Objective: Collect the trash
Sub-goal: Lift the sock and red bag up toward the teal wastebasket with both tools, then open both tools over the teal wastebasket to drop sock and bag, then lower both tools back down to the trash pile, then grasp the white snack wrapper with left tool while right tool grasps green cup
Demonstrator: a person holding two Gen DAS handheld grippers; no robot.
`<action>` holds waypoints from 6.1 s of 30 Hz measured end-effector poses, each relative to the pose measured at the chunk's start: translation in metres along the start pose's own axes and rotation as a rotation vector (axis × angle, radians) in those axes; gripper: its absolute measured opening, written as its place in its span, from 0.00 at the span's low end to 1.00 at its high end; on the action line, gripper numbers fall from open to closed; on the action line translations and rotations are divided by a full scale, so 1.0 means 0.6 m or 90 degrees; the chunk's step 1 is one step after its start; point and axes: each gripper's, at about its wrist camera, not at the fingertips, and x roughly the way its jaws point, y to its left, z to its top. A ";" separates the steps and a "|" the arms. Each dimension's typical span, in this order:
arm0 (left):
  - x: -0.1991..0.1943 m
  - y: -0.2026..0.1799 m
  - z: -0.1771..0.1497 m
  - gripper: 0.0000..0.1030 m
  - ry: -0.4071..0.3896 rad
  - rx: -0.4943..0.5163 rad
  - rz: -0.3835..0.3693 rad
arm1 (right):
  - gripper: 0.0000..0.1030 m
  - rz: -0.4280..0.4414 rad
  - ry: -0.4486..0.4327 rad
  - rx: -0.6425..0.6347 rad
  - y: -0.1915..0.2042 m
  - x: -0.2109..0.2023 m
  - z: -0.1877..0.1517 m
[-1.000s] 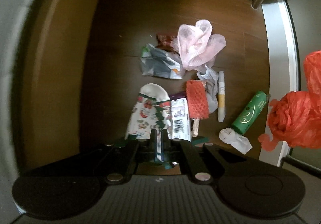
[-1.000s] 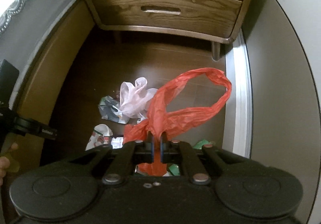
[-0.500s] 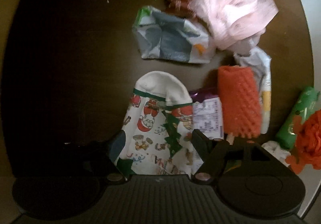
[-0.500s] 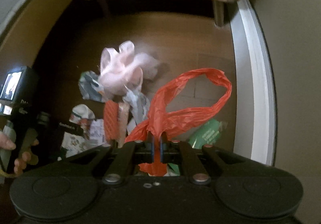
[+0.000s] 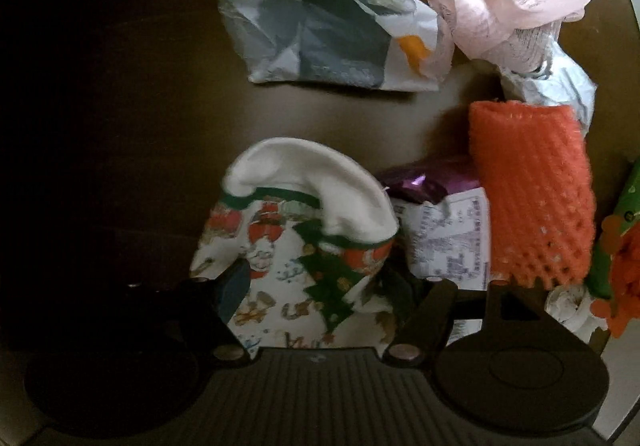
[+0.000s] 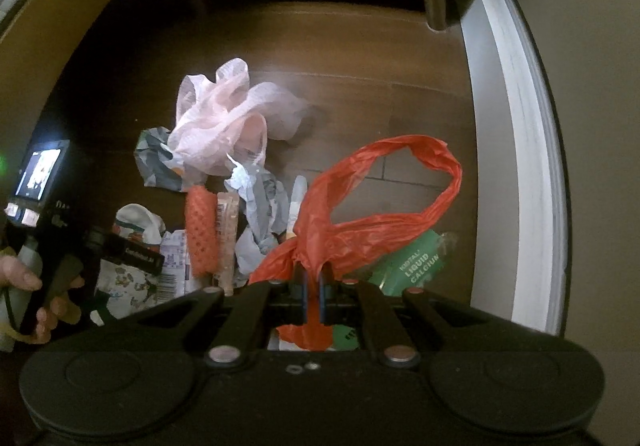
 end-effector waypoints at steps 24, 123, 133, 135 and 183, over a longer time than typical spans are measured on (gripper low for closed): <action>-0.486 -0.026 -0.043 0.05 -0.164 0.002 -0.049 | 0.04 0.009 -0.152 0.056 0.045 -0.327 0.115; -1.400 -0.149 0.072 0.79 -0.561 0.124 -0.055 | 0.81 0.056 -0.385 -0.060 0.098 -0.915 0.619; -1.246 -0.143 -0.023 0.80 -0.509 0.167 -0.037 | 0.96 0.043 -0.356 0.013 0.075 -0.854 0.437; -1.203 -0.140 -0.037 0.80 -0.492 0.178 -0.039 | 0.98 0.041 -0.343 0.028 0.067 -0.825 0.396; 0.004 -0.088 -0.096 0.99 -0.050 -0.014 -0.014 | 0.77 -0.048 0.083 0.241 -0.082 0.157 -0.065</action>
